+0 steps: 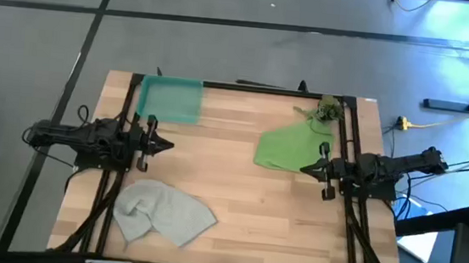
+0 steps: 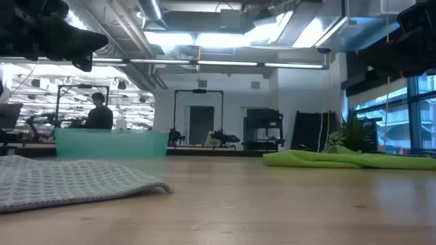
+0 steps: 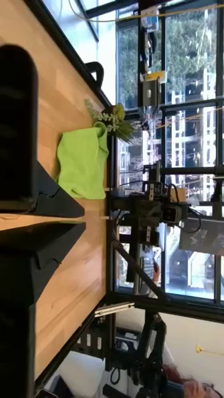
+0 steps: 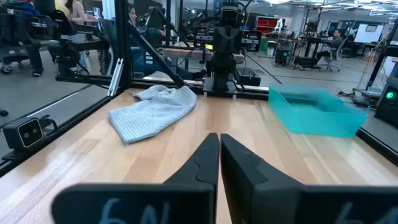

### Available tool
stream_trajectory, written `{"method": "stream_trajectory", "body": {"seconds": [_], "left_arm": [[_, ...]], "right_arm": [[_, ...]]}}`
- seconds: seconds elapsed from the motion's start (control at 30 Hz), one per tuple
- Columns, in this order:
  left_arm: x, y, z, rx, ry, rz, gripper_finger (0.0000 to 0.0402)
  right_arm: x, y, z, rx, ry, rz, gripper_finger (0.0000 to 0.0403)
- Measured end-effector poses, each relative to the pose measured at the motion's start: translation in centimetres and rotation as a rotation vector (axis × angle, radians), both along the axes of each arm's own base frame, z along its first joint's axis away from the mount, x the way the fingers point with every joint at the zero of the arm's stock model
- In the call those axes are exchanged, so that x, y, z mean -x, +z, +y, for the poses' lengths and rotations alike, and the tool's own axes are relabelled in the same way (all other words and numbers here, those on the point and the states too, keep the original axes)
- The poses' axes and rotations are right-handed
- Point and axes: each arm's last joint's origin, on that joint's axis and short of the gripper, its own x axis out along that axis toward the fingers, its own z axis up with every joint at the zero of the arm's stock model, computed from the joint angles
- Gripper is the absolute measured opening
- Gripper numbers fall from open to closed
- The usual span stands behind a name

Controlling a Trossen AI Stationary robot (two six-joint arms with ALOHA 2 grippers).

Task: Roll microfiber towels into tight, uniform cylinder then place into a basket

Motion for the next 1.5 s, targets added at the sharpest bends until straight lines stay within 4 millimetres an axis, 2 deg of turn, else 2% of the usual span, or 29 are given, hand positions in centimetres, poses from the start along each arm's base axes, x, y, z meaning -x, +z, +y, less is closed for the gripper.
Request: {"method": "stream_trajectory", "body": {"seconds": [0.97,1.07,1.17,1.33,1.5], "left_arm": [[0.0,0.0,0.0,0.0,0.0,0.0,0.0018],[0.0,0.0,0.0,0.0,0.0,0.0,0.0018],[0.0,0.0,0.0,0.0,0.0,0.001,0.0018],[0.0,0.0,0.0,0.0,0.0,0.0,0.0018],[0.0,0.0,0.0,0.0,0.0,0.0,0.0018]], "right_arm": [[0.0,0.0,0.0,0.002,0.0,-0.003,0.0019],[0.0,0.5,0.0,0.08,-0.007,-0.057,0.0019],[0.1,1.5,0.1,0.06,0.032,-0.161,0.0019],[0.6,3.3,0.4,-0.082,0.184,-0.343,0.0019],[1.0,4.1,0.4,-0.194,0.245,-0.405,0.0019]]}}
